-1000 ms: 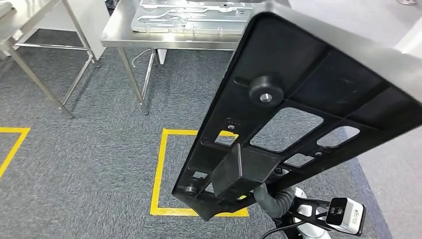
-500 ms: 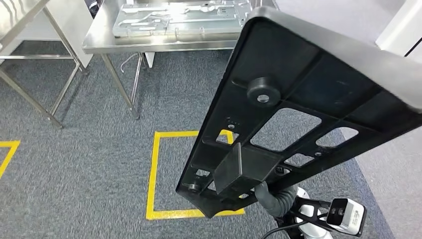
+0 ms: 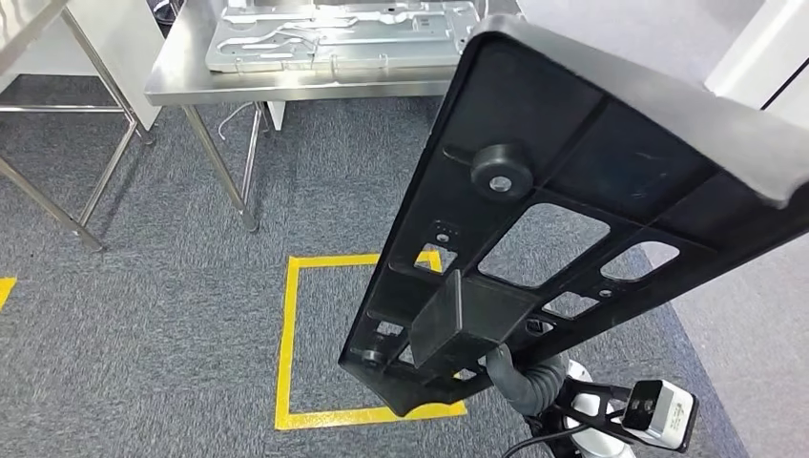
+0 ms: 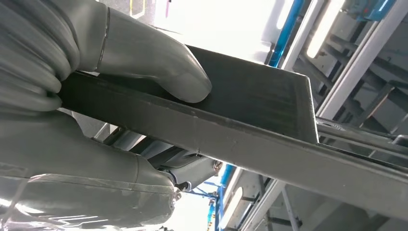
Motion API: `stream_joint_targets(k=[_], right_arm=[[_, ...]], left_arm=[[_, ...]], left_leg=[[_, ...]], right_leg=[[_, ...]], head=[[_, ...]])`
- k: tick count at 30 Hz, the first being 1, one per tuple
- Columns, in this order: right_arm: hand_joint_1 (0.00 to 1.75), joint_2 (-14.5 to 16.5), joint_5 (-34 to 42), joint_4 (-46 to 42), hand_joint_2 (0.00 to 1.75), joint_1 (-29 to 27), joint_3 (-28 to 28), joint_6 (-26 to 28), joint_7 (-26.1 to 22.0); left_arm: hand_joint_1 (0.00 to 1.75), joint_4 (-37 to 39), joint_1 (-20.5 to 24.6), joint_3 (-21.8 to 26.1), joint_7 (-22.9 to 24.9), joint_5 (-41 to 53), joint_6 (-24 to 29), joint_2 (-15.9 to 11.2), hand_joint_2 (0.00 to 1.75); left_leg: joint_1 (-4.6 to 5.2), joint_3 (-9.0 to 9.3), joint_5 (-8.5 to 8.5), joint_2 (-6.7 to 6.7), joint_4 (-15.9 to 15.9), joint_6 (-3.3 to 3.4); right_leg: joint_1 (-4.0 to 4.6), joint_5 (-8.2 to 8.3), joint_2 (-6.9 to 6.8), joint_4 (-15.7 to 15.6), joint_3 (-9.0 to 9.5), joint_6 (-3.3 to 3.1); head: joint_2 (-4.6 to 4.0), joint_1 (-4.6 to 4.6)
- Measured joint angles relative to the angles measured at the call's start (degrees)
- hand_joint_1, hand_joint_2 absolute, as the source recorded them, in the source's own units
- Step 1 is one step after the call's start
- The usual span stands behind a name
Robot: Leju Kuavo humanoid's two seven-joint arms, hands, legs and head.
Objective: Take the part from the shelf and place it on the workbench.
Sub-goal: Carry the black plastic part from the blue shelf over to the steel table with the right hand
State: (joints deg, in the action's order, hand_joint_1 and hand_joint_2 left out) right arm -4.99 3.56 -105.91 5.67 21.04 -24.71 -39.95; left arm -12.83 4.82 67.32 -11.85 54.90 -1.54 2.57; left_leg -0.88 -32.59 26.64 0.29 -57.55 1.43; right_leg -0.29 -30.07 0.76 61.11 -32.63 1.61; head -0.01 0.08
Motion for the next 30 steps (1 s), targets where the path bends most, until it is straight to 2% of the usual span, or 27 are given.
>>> stream_joint_targets(k=[2,3,4,5,6,7,8,9,10,11,13,14,15,16,18,19,20,21,22,23,24,25,26,28,29,30], right_arm=[[1.75,-0.01,0.11,0.03,1.75,0.05,-0.15,-0.02,0.00],[1.75,-0.02,0.20,0.05,1.75,0.00,-0.21,-0.03,0.00],[1.75,-0.03,0.28,0.07,1.75,-0.08,-0.26,-0.03,0.00],[1.75,-0.03,0.34,0.07,1.75,-0.13,-0.29,-0.03,0.00],[1.75,-0.04,0.39,0.07,1.75,-0.15,-0.32,-0.03,0.00],[1.75,-0.04,0.40,0.06,1.75,-0.16,-0.37,-0.03,0.00],[1.75,-0.04,0.41,0.05,1.75,-0.16,-0.45,-0.03,0.00],[1.75,-0.05,0.42,0.04,1.75,-0.16,-0.56,-0.03,0.00],[1.75,-0.06,0.43,0.02,1.75,-0.18,-0.69,-0.03,0.00],[1.75,-0.07,0.44,0.01,1.75,-0.23,-0.81,-0.02,0.00],[1.75,-0.09,0.44,-0.03,1.75,-0.39,-1.04,0.09,0.00],[1.75,-0.10,0.44,-0.05,1.75,-0.46,-1.14,0.19,-0.01],[1.75,-0.11,0.44,-0.08,1.75,-0.50,-1.23,0.34,-0.01],[1.75,-0.12,0.44,-0.11,1.75,-0.55,-1.28,0.56,-0.02],[1.75,-0.13,0.42,-0.09,1.75,-0.67,-1.34,1.02,-0.02],[1.75,-0.13,0.38,-0.05,1.75,-0.79,-1.36,1.34,-0.01],[1.75,-0.13,0.31,-0.01,1.75,-0.89,-1.40,1.68,-0.01],[1.75,-0.13,0.23,0.03,1.75,-0.97,-1.46,2.03,0.00],[1.75,-0.13,0.16,0.05,1.75,-1.01,-1.54,2.31,0.00],[1.75,-0.13,0.09,0.09,1.75,-1.04,-1.63,2.51,0.00],[1.75,-0.14,0.02,0.12,1.75,-1.05,-1.71,2.62,0.02],[1.75,-0.15,-0.09,0.15,1.75,-1.09,-1.76,2.73,0.02],[1.75,-0.16,-0.27,0.19,1.75,-1.13,-1.79,2.86,0.03],[1.75,-0.19,-0.57,0.20,1.75,-1.16,-1.83,3.06,0.03],[1.75,-0.21,-0.69,0.21,1.75,-1.12,-1.87,3.12,0.02],[1.75,-0.24,-0.74,0.24,1.75,-1.02,-1.92,3.15,0.01]], left_arm=[[0.00,0.00,0.00,-0.01,-0.13,0.12,-0.08,-0.02,0.00],[0.00,0.00,-0.03,-0.01,-0.17,0.21,-0.11,-0.02,0.00],[0.00,0.00,-0.08,-0.01,-0.20,0.30,-0.12,-0.02,0.00],[0.00,0.00,-0.13,-0.02,-0.21,0.38,-0.11,-0.02,0.00],[0.00,0.00,-0.17,-0.02,-0.22,0.42,-0.09,-0.02,0.00],[0.00,0.00,-0.19,-0.02,-0.26,0.44,-0.05,-0.02,0.00],[0.00,0.00,-0.17,-0.03,-0.30,0.45,0.02,-0.01,0.00],[0.00,0.00,-0.14,-0.04,-0.35,0.46,0.10,-0.01,0.00],[0.00,0.00,-0.11,-0.04,-0.39,0.49,0.17,-0.02,0.00],[0.00,0.00,-0.07,-0.04,-0.42,0.53,0.24,-0.02,0.00],[0.00,-0.01,0.08,-0.06,-0.50,0.60,0.28,-0.09,0.00],[0.00,-0.01,0.18,-0.07,-0.57,0.61,0.27,-0.15,0.00],[0.00,-0.01,0.25,-0.09,-0.62,0.61,0.26,-0.20,0.00],[0.00,-0.01,0.22,-0.10,-0.67,0.61,0.25,-0.25,0.00],[0.00,0.00,-0.02,-0.11,-0.64,0.61,0.27,-0.26,0.00],[0.00,0.00,-0.20,-0.11,-0.60,0.61,0.28,-0.28,0.00],[0.00,0.00,-0.36,-0.11,-0.56,0.61,0.30,-0.30,0.00],[0.00,0.00,-0.46,-0.11,-0.52,0.61,0.31,-0.32,0.00],[0.00,0.00,-0.53,-0.11,-0.52,0.61,0.31,-0.34,0.00],[0.00,0.00,-0.56,-0.11,-0.50,0.61,0.31,-0.38,0.00],[0.00,0.00,-0.58,-0.12,-0.49,0.61,0.32,-0.41,0.00],[0.00,0.00,-0.56,-0.13,-0.45,0.61,0.32,-0.44,0.00],[0.00,0.00,-0.53,-0.13,-0.43,0.61,0.33,-0.48,0.00],[0.00,0.00,-0.47,-0.13,-0.44,0.58,0.33,-0.49,0.00],[0.00,0.00,-0.46,-0.13,-0.48,0.56,0.33,-0.50,0.00],[0.00,0.00,-0.43,-0.13,-0.53,0.53,0.33,-0.51,0.00]], left_leg=[[0.02,0.43,0.45,0.08,0.11,0.35],[0.05,0.69,0.71,0.10,0.10,0.36],[0.08,1.06,1.04,0.10,0.10,0.33],[0.09,1.56,1.41,0.10,0.09,0.25],[0.09,2.20,1.82,0.09,0.09,0.14],[0.09,2.90,2.29,0.09,0.11,0.00],[0.17,3.46,2.76,0.10,0.14,-0.24],[0.23,3.84,3.20,0.12,0.19,-0.55],[0.28,4.09,3.60,0.16,0.32,-0.91],[0.31,4.28,3.90,0.26,0.57,-1.29],[0.31,5.07,4.42,0.44,0.97,-1.95],[0.29,4.98,4.82,0.43,0.11,-2.20],[0.27,4.11,5.51,0.37,-1.97,-2.42],[0.19,2.20,6.50,0.26,-5.37,-2.57],[0.18,-3.48,8.49,0.21,-13.59,-2.84],[0.19,-6.01,8.34,0.21,-16.22,-2.90],[0.19,-7.60,6.85,0.20,-16.70,-2.88],[0.20,-8.05,4.02,0.20,-14.79,-2.76],[0.22,-7.52,0.46,0.19,-10.95,-2.53],[0.34,-6.61,-2.14,0.14,-7.52,-2.19],[0.50,-5.54,-3.60,0.11,-4.53,-1.80],[0.67,-4.80,-3.82,0.07,-2.86,-1.38],[0.84,-4.33,-3.02,0.05,-2.42,-0.96],[0.74,-3.38,-2.16,-0.03,-1.33,-0.22],[0.58,-2.65,-1.86,-0.07,-0.79,0.13],[0.40,-1.81,-1.58,-0.12,-0.31,0.40]], right_leg=[[-0.20,-2.86,-0.18,7.66,-4.40,0.36],[-0.32,-3.71,-0.20,11.19,-6.71,0.49],[-0.40,-3.52,-0.23,13.07,-8.27,0.55],[-0.45,-2.13,-0.29,12.72,-8.71,0.53],[-0.47,0.26,-0.38,10.07,-7.93,0.42],[-0.44,2.98,-0.55,5.88,-6.36,0.20],[-0.27,4.73,-0.75,2.09,-4.69,-0.07],[-0.08,5.54,-0.91,-0.81,-3.37,-0.40],[0.12,5.46,-1.00,-2.38,-2.62,-0.73],[0.33,4.76,-0.96,-2.69,-2.34,-1.06],[0.19,4.20,-0.69,-3.39,-1.64,-1.69],[0.04,3.96,-0.61,-3.84,-0.92,-2.06],[-0.14,3.68,-0.59,-4.31,-0.06,-2.39],[-0.20,3.31,-0.60,-4.62,0.79,-2.65],[-0.12,2.18,-0.52,-4.81,2.25,-2.94],[-0.07,1.51,-0.40,-4.81,3.05,-2.96],[-0.04,0.76,-0.24,-4.81,4.01,-2.94],[-0.02,-0.07,-0.09,-4.81,5.13,-2.87],[0.00,-0.97,0.02,-4.82,6.30,-2.76],[0.06,-1.83,0.08,-4.89,7.29,-2.55],[0.09,-2.56,0.18,-4.95,8.02,-2.26],[0.12,-3.08,0.25,-5.15,8.46,-1.93],[0.13,-3.25,0.29,-5.25,8.69,-1.55],[0.09,-2.72,0.25,-4.37,8.65,-0.85],[0.08,-2.24,0.15,-2.55,7.93,-0.50],[0.04,-2.09,0.05,0.23,6.36,-0.17]], head=[[-0.01,0.01],[-0.01,0.00],[-0.01,0.00],[-0.01,0.00],[-0.01,0.00],[-0.01,0.01],[-0.02,0.01],[-0.01,0.01],[-0.01,0.00],[-0.01,0.00],[-0.01,0.00],[-0.01,0.00],[-0.01,-0.01],[-0.02,-0.01],[-0.02,-0.01],[-0.02,-0.01],[-0.02,-0.01],[-0.02,-0.01],[-0.02,-0.01],[-0.02,0.00],[-0.01,-0.01],[-0.01,-0.01],[0.00,-0.01],[0.00,-0.01],[0.01,-0.01],[0.00,0.00]])
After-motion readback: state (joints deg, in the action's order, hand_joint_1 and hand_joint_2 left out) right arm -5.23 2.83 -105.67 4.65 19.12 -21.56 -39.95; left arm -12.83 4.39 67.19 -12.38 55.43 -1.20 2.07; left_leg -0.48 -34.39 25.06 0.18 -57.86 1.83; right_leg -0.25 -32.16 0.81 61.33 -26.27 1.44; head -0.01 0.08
